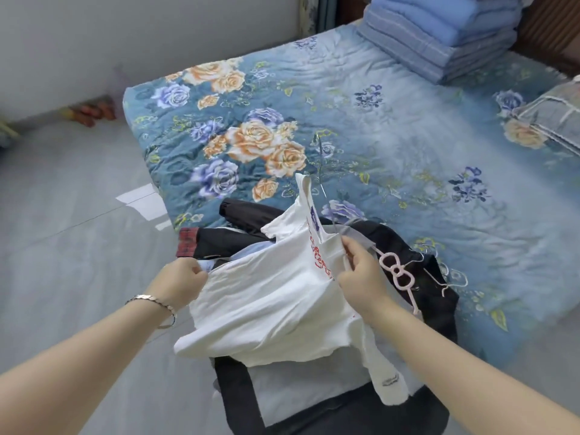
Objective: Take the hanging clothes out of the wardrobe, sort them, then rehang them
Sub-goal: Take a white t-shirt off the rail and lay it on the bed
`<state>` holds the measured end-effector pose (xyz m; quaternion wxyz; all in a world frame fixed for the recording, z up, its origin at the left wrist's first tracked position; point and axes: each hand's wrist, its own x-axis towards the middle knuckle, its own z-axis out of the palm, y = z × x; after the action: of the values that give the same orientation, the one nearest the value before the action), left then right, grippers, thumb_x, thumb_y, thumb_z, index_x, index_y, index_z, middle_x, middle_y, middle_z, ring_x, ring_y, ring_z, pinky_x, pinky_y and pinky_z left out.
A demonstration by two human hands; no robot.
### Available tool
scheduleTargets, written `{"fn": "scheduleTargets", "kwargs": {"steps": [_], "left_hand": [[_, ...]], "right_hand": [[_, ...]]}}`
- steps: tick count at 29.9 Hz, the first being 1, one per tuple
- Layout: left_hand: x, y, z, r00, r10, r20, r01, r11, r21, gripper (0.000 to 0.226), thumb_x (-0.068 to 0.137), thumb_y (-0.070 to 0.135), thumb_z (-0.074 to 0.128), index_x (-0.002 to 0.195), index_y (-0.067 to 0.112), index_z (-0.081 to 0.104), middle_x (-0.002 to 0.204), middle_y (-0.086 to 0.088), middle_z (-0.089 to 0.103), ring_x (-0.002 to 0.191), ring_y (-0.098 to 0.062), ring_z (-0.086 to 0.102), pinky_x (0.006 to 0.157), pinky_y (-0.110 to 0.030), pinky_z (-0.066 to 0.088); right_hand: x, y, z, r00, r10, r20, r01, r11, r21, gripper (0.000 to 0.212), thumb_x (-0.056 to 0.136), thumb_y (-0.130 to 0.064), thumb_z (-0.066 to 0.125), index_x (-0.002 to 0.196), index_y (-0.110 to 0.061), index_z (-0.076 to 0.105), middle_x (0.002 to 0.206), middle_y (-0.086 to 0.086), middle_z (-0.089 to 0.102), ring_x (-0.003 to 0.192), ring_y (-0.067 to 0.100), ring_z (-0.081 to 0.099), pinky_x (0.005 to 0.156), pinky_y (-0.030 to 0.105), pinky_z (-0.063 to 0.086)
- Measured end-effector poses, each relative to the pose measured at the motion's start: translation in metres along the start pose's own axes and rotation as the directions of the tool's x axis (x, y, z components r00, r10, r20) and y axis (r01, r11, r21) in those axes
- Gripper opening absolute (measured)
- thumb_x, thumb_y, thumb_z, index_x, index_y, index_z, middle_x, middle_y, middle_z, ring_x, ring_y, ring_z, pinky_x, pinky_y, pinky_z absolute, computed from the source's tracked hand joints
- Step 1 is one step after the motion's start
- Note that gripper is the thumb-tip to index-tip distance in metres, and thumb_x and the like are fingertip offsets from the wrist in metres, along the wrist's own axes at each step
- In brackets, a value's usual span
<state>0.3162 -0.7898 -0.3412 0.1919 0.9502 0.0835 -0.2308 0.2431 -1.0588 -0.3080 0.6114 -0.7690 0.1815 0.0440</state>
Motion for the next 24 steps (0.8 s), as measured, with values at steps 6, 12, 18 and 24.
{"fn": "scheduleTargets", "kwargs": {"steps": [6, 12, 18, 24], "left_hand": [[-0.047, -0.115, -0.062, 0.990, -0.123, -0.071, 0.108, 0.977, -0.185, 0.020, 0.086, 0.010, 0.050, 0.070, 0.008, 0.062, 0.075, -0.014, 0.071, 0.076, -0.029, 0.070, 0.073, -0.033, 0.053], [-0.097, -0.237, -0.130, 0.965, -0.180, -0.193, 0.133, 0.963, -0.235, 0.019, 0.083, 0.010, 0.051, 0.067, 0.012, 0.061, 0.071, -0.011, 0.071, 0.075, -0.029, 0.069, 0.075, -0.039, 0.055], [-0.138, -0.298, -0.158, 0.961, -0.160, -0.226, 0.106, 0.967, -0.231, 0.018, 0.085, 0.014, 0.048, 0.073, 0.011, 0.061, 0.073, -0.009, 0.071, 0.078, -0.028, 0.068, 0.074, -0.038, 0.055], [-0.148, -0.300, -0.153, 0.971, -0.093, -0.219, 0.053, 0.982, -0.181, 0.019, 0.085, 0.011, 0.048, 0.072, 0.009, 0.061, 0.074, -0.009, 0.071, 0.078, -0.027, 0.068, 0.070, -0.031, 0.052]], "right_hand": [[-0.087, -0.078, 0.111, 0.966, -0.135, 0.220, 0.123, 0.990, 0.069, 0.038, 0.090, 0.005, 0.048, 0.100, -0.031, 0.054, 0.100, 0.014, 0.065, 0.084, 0.020, 0.057, 0.073, 0.014, 0.041], [-0.178, -0.154, 0.218, 0.919, -0.210, 0.333, 0.137, 0.964, 0.229, 0.027, 0.071, -0.015, 0.047, 0.091, -0.030, 0.057, 0.071, -0.007, 0.057, 0.064, 0.007, 0.055, 0.058, 0.022, 0.044], [-0.228, -0.184, 0.242, 0.913, -0.247, 0.325, 0.162, 0.950, 0.267, 0.059, 0.048, 0.004, 0.033, 0.088, -0.029, 0.062, 0.067, -0.010, 0.065, 0.056, 0.008, 0.060, 0.048, 0.021, 0.046], [-0.252, -0.184, 0.201, 0.944, -0.220, 0.245, 0.172, 0.964, 0.204, 0.065, 0.068, 0.028, 0.022, 0.090, -0.021, 0.059, 0.058, -0.009, 0.059, 0.040, 0.001, 0.054, 0.038, 0.010, 0.037]]}}
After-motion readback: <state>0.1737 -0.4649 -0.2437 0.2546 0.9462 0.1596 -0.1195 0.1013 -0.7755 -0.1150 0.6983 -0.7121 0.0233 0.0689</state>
